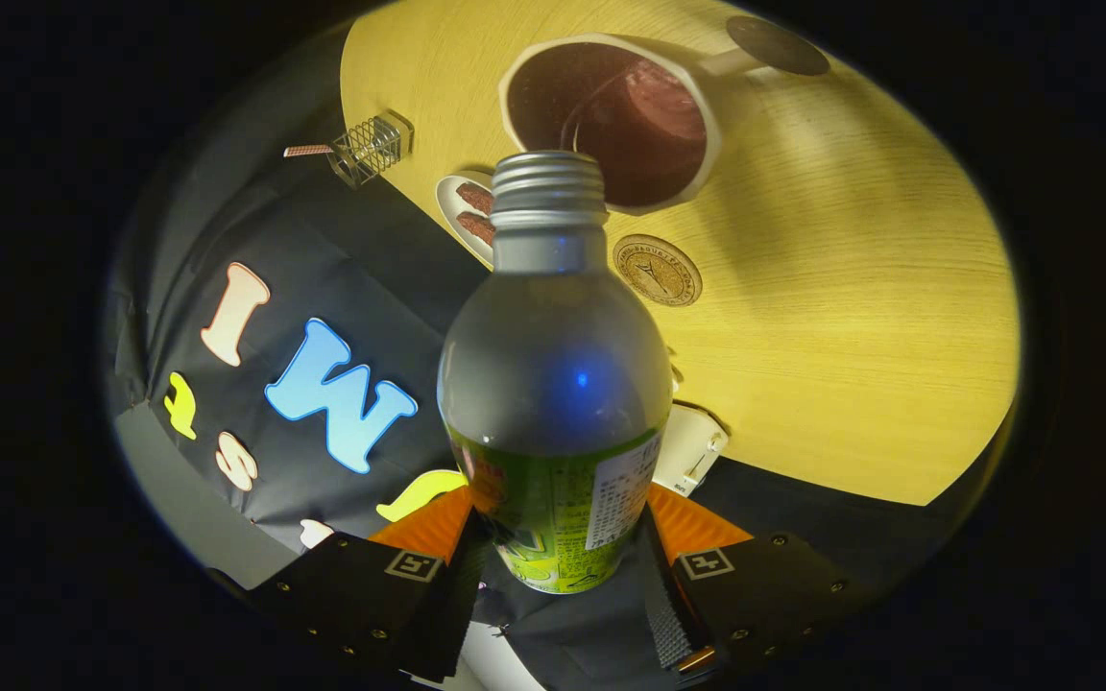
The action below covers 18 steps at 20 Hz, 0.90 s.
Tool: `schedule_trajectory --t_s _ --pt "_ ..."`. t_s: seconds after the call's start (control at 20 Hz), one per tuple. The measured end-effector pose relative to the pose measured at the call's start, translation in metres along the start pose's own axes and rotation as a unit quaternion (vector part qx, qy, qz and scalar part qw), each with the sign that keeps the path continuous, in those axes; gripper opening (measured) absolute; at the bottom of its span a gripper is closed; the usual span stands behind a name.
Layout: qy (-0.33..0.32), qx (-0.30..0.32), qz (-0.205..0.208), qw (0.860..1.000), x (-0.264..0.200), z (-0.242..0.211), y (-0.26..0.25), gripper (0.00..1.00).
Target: Take the bottle from table, then pour the juice into the cup, finally place the bottle on the coaster
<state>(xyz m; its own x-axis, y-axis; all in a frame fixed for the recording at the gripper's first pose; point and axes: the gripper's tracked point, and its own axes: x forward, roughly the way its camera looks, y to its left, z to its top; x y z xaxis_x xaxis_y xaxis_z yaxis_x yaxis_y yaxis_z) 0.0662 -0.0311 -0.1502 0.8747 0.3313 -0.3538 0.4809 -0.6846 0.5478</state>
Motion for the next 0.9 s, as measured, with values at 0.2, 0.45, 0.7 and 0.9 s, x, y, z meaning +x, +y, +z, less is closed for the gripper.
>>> schedule_trajectory --t_s 0.2,0.45,0.7,0.9 --pt "0.002 0.004 -0.004 1.0 -0.003 -0.001 0.0 0.74" --pt "0.001 -0.033 -0.011 0.999 -0.004 -0.012 -0.011 0.74" --pt "-0.016 -0.082 -0.018 0.996 0.005 -0.007 -0.03 0.74" --pt "-0.04 -0.167 -0.049 0.984 0.011 0.005 -0.053 0.74"
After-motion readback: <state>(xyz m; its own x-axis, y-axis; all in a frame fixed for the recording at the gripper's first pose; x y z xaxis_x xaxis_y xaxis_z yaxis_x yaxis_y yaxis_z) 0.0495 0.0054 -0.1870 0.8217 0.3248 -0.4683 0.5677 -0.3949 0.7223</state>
